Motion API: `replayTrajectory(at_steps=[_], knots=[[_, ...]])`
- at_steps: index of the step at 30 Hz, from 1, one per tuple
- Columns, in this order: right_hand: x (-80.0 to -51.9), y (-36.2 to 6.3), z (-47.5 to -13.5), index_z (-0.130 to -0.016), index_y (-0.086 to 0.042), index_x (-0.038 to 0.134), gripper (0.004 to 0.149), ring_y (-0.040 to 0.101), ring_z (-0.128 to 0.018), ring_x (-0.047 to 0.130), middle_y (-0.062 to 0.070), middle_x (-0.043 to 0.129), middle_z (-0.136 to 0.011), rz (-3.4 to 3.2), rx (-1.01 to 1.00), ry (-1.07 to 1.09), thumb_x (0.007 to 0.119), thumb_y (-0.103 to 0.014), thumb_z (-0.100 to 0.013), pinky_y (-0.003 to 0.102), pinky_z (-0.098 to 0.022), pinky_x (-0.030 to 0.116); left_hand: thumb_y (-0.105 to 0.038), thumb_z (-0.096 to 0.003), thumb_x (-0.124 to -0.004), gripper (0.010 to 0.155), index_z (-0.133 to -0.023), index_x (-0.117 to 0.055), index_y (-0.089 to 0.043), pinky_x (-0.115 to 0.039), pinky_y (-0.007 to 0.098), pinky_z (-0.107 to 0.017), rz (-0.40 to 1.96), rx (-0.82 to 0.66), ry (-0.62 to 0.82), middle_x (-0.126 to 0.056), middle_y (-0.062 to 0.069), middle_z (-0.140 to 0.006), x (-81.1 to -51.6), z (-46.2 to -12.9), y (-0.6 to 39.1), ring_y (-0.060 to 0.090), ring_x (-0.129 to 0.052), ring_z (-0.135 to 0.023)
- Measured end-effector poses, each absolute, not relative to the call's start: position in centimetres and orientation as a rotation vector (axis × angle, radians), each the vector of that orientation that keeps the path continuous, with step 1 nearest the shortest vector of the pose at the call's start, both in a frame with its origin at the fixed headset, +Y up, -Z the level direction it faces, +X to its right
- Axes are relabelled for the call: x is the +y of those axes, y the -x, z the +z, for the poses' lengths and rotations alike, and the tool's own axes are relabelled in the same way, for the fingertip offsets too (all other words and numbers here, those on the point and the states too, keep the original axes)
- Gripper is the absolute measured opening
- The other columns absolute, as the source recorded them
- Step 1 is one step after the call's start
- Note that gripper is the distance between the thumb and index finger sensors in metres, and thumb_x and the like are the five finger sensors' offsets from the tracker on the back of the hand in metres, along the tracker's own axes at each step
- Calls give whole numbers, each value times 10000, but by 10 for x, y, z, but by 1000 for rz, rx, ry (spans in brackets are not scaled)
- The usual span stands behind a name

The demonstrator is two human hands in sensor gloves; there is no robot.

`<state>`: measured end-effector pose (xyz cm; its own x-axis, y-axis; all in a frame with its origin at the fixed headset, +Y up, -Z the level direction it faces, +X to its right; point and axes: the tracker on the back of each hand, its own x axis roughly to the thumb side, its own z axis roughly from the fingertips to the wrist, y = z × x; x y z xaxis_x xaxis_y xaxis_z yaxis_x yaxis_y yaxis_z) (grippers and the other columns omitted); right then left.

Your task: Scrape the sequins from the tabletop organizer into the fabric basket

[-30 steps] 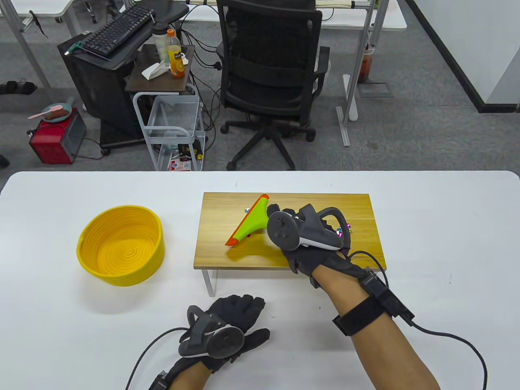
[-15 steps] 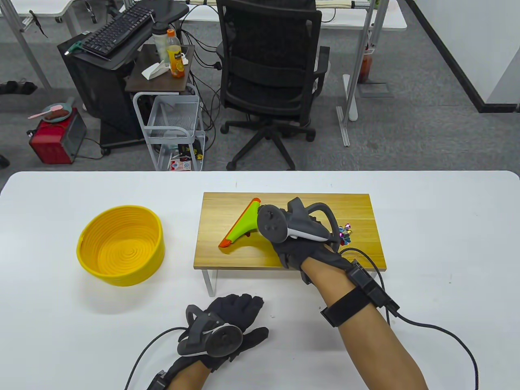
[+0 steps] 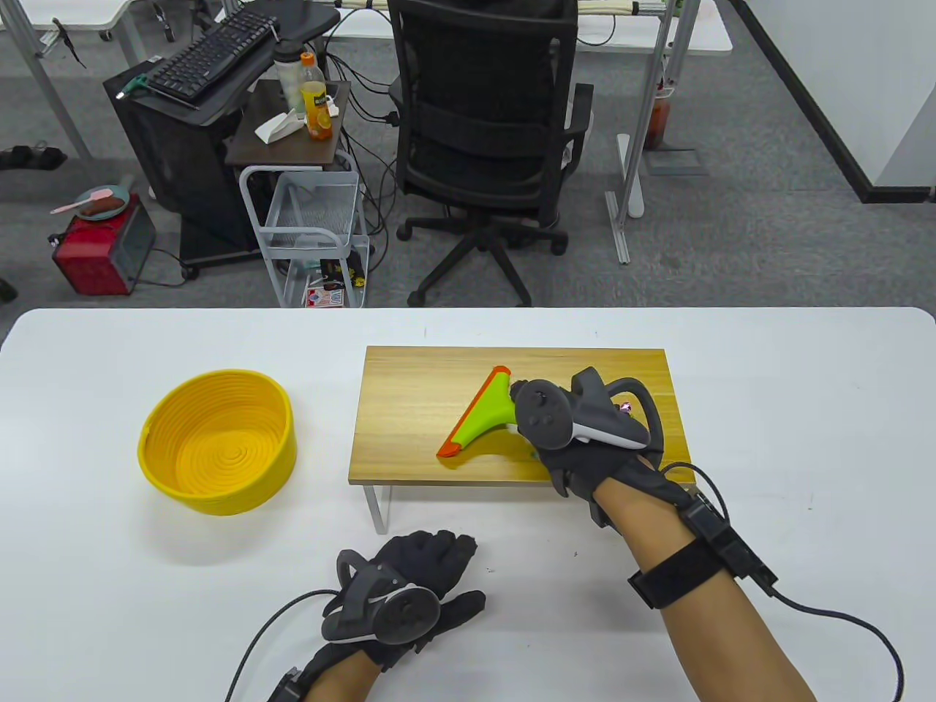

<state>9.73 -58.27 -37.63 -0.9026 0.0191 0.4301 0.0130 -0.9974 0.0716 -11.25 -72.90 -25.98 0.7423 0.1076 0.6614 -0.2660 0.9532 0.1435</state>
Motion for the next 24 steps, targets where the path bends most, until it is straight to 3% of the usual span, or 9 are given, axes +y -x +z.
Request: replayTrajectory(at_steps=[24], knots=[[-577, -174, -351, -1107, -118, 531, 600, 432, -723, 922, 158, 790, -982, 3169, 160, -569, 615, -282, -536, 584, -561, 792, -727, -398, -677, 763, -914, -753, -171, -842, 591, -462, 196, -708, -229, -901, 152, -880, -731, -259, 110, 396, -950, -659]])
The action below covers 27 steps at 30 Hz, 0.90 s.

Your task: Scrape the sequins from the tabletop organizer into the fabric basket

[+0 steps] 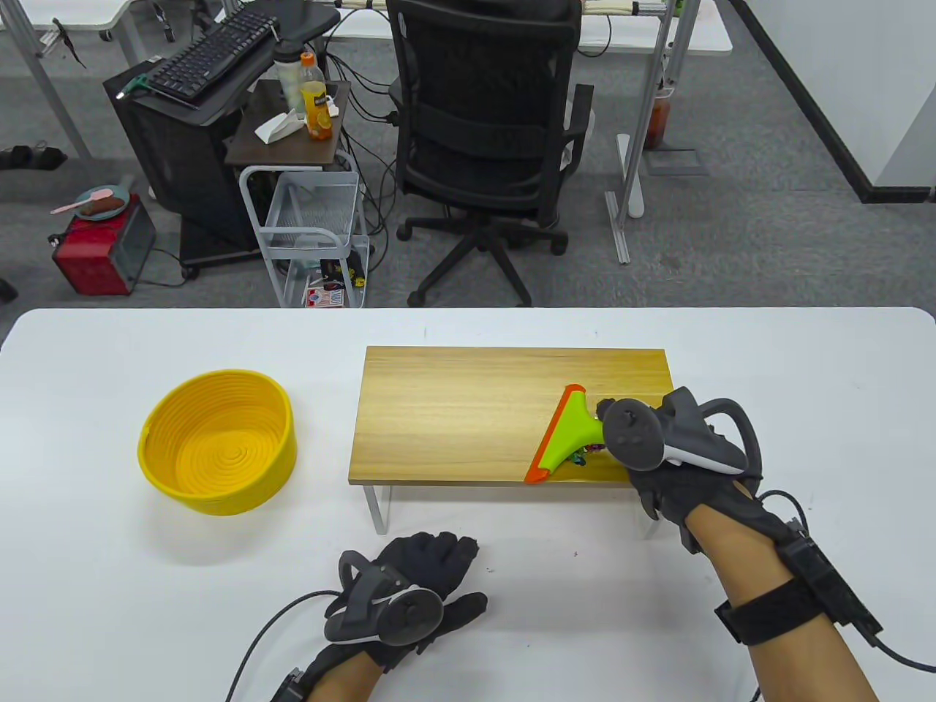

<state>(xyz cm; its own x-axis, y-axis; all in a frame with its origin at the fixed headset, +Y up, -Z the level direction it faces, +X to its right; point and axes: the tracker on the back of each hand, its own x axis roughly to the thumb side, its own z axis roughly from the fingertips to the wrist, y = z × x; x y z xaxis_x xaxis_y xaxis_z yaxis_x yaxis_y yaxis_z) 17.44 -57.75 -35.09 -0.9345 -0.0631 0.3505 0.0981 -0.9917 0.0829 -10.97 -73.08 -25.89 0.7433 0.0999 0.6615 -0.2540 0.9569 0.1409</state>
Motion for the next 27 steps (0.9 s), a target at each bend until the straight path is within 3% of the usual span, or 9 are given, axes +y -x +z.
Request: replayTrajectory(at_steps=[9, 15, 19, 27], knots=[[-576, -180, -348, -1102, -105, 530, 598, 437, -721, 919, 166, 788, -981, -2994, -123, 529, 617, -278, -537, 587, -561, 788, -723, -399, -678, 759, -914, -753, -171, -842, 591, -462, 189, -707, -230, -900, 152, -880, -731, -259, 109, 396, -950, -659], [-567, -179, -347, -1098, -97, 539, 593, 428, -690, 930, 176, 801, -965, -3060, 5, 550, 629, -295, -546, 566, -534, 801, -723, -400, -678, 758, -914, -753, -172, -842, 591, -463, 192, -707, -232, -900, 152, -880, -732, -259, 110, 396, -949, -659], [-563, -172, -346, -1092, -98, 559, 586, 407, -648, 958, 176, 828, -942, -3037, 134, 498, 645, -322, -557, 529, -490, 831, -723, -400, -679, 757, -913, -754, -171, -842, 591, -462, 192, -708, -232, -900, 152, -880, -732, -259, 110, 396, -950, -659], [-573, -160, -348, -1080, -92, 593, 577, 377, -579, 1002, 185, 869, -904, -2970, 206, 329, 674, -360, -576, 461, -419, 874, -723, -399, -678, 757, -913, -754, -173, -842, 591, -462, 190, -709, -230, -901, 152, -879, -733, -259, 109, 396, -950, -659]])
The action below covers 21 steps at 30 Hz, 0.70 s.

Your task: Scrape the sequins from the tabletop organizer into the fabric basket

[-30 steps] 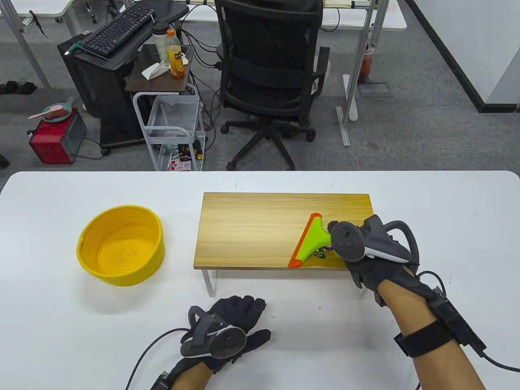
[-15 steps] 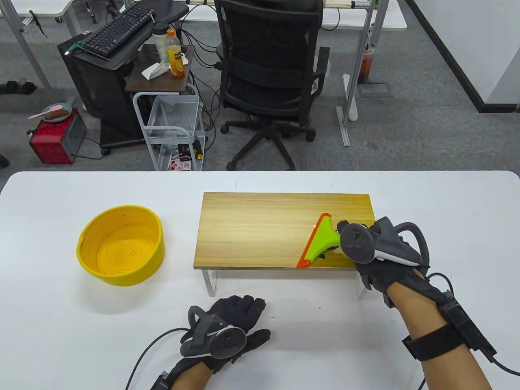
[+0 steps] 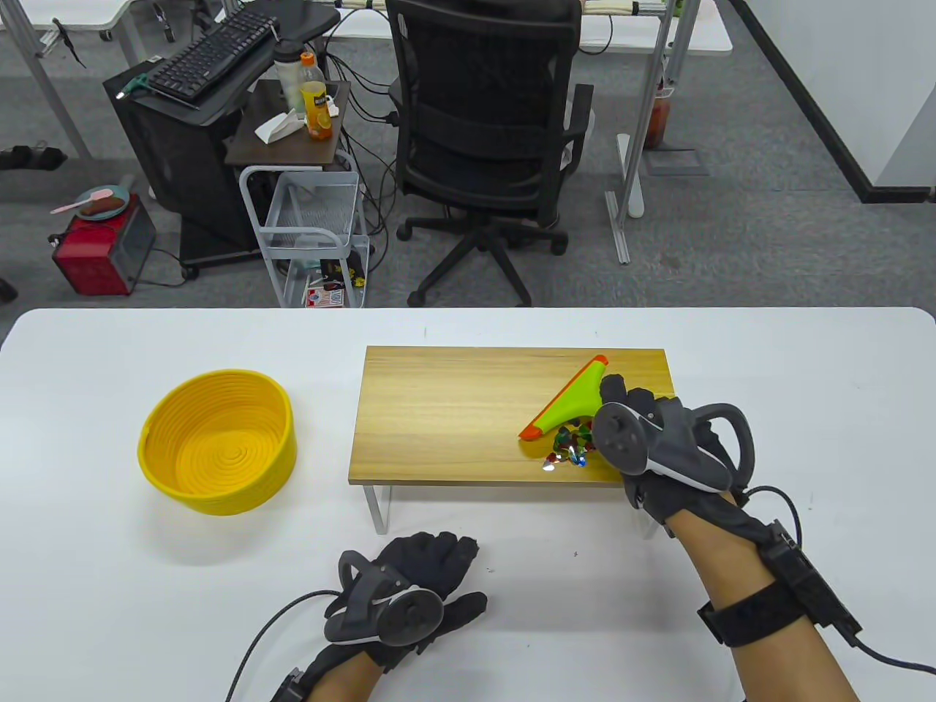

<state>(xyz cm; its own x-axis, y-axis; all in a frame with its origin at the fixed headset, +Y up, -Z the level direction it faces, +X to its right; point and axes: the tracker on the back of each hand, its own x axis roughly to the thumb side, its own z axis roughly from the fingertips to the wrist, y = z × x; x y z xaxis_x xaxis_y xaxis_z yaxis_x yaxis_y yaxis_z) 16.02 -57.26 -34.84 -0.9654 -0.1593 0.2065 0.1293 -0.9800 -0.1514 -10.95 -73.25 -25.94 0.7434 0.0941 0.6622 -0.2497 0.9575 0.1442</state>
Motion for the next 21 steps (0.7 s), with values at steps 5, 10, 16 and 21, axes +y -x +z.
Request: replayTrajectory(at_steps=[5, 10, 16, 21], knots=[[-576, -164, -349, -1079, -83, 596, 575, 376, -552, 1011, 200, 877, -889, -2980, 220, 221, 685, -365, -586, 443, -388, 887, -723, -400, -678, 758, -914, -754, -171, -843, 590, -460, 191, -709, -230, -904, 150, -875, -733, -259, 110, 397, -950, -659], [-579, -168, -345, -1075, -88, 612, 567, 364, -520, 1028, 200, 894, -871, -2982, 151, 176, 691, -379, -595, 423, -359, 902, -723, -400, -679, 758, -914, -754, -171, -841, 591, -462, 190, -708, -228, -902, 153, -878, -733, -260, 110, 397, -949, -659], [-579, -168, -330, -1070, -63, 610, 569, 357, -492, 1034, 208, 899, -858, -2976, 140, 185, 693, -377, -603, 412, -335, 906, -722, -401, -678, 758, -914, -754, -170, -842, 592, -461, 190, -707, -230, -901, 153, -879, -733, -260, 110, 398, -950, -658], [-582, -167, -314, -1063, -47, 609, 571, 348, -472, 1043, 209, 906, -848, -2970, 168, 194, 695, -379, -606, 399, -318, 917, -723, -400, -678, 757, -914, -753, -172, -842, 591, -462, 187, -709, -229, -900, 152, -880, -733, -260, 109, 396, -950, -659]])
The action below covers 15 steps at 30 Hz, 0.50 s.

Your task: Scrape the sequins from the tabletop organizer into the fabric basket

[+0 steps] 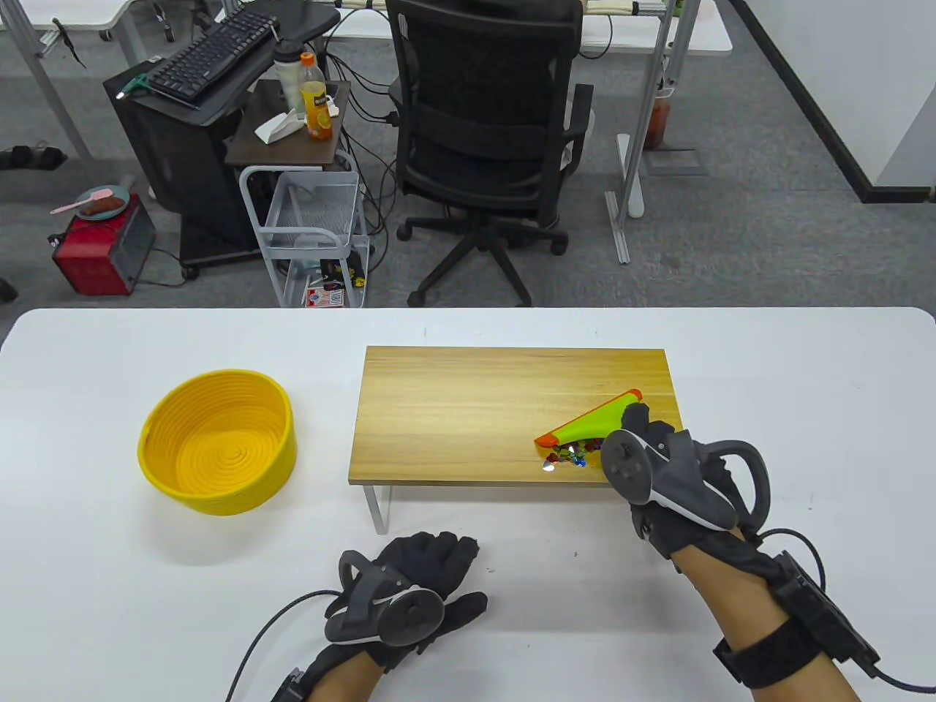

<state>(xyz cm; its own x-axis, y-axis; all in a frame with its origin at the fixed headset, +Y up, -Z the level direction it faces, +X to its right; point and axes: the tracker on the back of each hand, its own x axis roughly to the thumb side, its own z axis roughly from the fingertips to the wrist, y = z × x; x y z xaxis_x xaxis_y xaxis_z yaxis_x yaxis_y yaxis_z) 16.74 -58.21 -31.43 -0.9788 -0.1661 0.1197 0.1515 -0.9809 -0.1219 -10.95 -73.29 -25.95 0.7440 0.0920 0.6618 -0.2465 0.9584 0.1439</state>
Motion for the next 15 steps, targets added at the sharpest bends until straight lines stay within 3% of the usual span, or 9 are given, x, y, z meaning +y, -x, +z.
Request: replayTrajectory(at_steps=[15], knots=[[-587, -163, -292, -1057, -26, 608, 572, 344, -453, 1050, 219, 907, -836, -2976, 207, 177, 695, -374, -611, 391, -300, 924, -722, -399, -678, 757, -913, -754, -171, -841, 592, -461, 183, -715, -231, -901, 152, -878, -733, -258, 108, 396, -949, -659]])
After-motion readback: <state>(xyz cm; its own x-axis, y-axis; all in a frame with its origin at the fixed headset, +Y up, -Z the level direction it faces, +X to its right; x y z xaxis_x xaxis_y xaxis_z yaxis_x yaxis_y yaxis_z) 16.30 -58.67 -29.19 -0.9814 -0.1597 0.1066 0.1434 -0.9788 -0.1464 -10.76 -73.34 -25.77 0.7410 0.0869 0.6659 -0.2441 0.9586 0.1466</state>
